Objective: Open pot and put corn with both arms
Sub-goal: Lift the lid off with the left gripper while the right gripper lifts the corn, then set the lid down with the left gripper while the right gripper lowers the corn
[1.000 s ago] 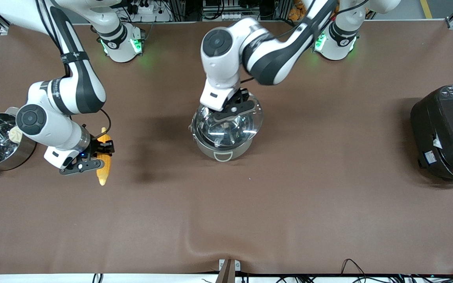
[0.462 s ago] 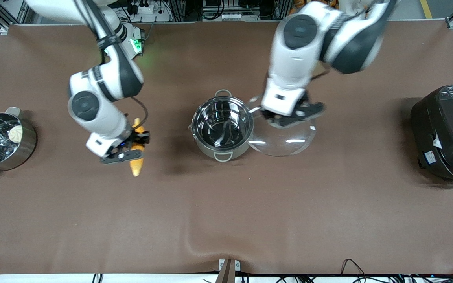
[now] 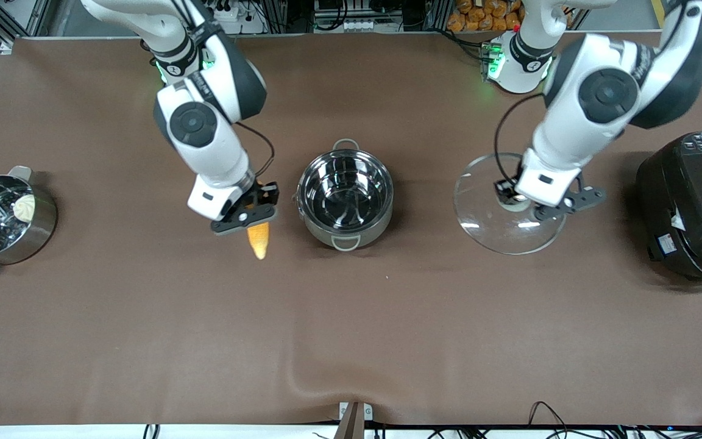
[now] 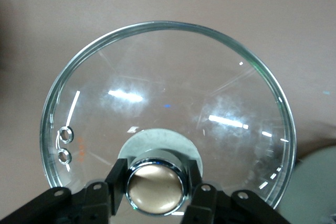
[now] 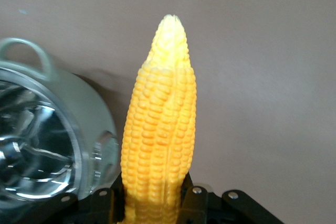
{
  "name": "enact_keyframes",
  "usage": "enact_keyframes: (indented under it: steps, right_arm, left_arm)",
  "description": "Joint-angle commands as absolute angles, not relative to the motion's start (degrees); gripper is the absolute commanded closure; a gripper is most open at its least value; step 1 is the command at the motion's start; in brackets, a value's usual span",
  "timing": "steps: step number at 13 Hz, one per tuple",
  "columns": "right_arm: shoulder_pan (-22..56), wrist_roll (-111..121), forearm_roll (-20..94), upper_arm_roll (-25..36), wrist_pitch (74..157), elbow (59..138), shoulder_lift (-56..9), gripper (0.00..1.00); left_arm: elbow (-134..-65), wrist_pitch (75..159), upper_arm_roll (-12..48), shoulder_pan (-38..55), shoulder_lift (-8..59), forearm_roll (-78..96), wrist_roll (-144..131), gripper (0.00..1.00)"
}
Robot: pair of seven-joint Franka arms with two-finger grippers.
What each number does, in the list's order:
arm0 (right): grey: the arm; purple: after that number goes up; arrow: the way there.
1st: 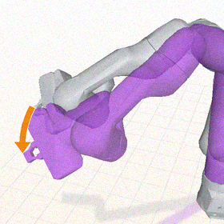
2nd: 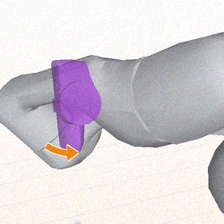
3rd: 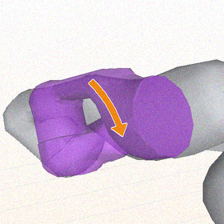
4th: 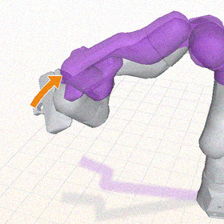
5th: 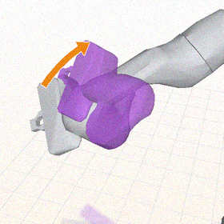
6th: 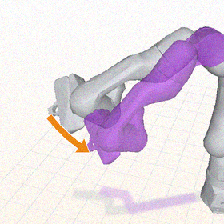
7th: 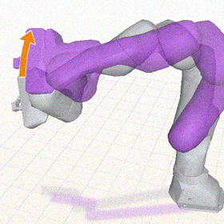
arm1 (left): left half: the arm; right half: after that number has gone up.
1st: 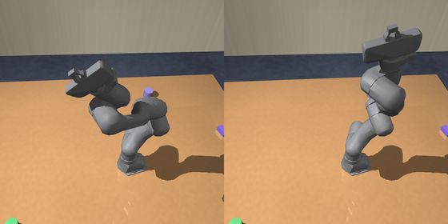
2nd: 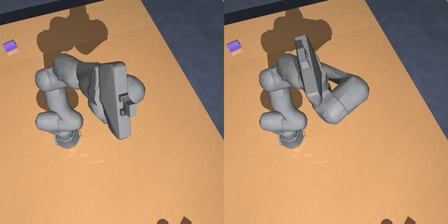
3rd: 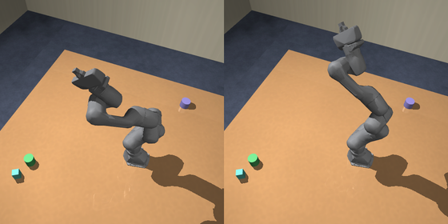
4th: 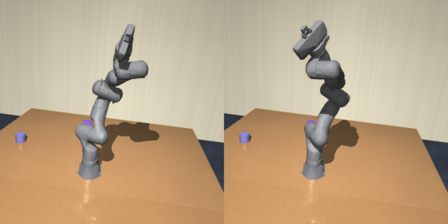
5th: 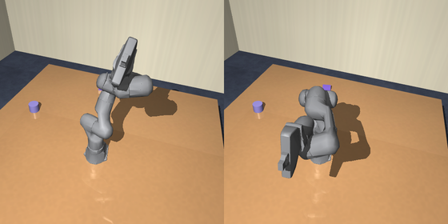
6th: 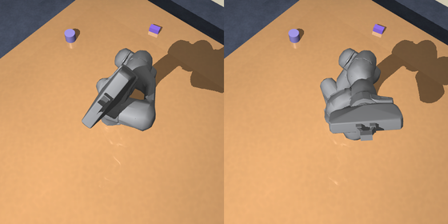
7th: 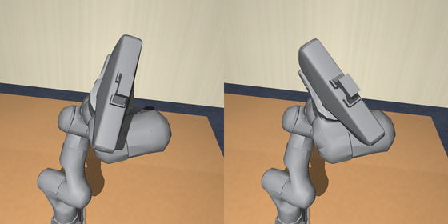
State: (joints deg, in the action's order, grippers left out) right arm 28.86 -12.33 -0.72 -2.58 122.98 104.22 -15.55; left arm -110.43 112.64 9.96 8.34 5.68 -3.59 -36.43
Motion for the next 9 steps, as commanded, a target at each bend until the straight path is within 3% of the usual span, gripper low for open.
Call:
enact_keyframes:
  steps: [1, 4, 9]
  right_arm:
    - [33.56, -12.74, -1.23, -1.93, 123.66, 102.58, -15.64, 1.00]
    - [37.95, -12.65, -2.36, -1.76, 123.31, 98.62, -19.59, 1.00]
    - [44.89, -20.55, -12.48, -1.85, 123.66, 95.45, -25.13, 1.00]
  left_arm:
    - [-120.37, 122.48, 10.63, 3.70, 3.43, -2.46, -31.48, 1.00]
    - [-129.00, 133.65, 10.55, 0.54, 4.83, -2.46, -29.46, 1.00]
    - [-135.43, 140.70, 10.55, -2.28, 7.81, -2.90, -27.95, 1.00]
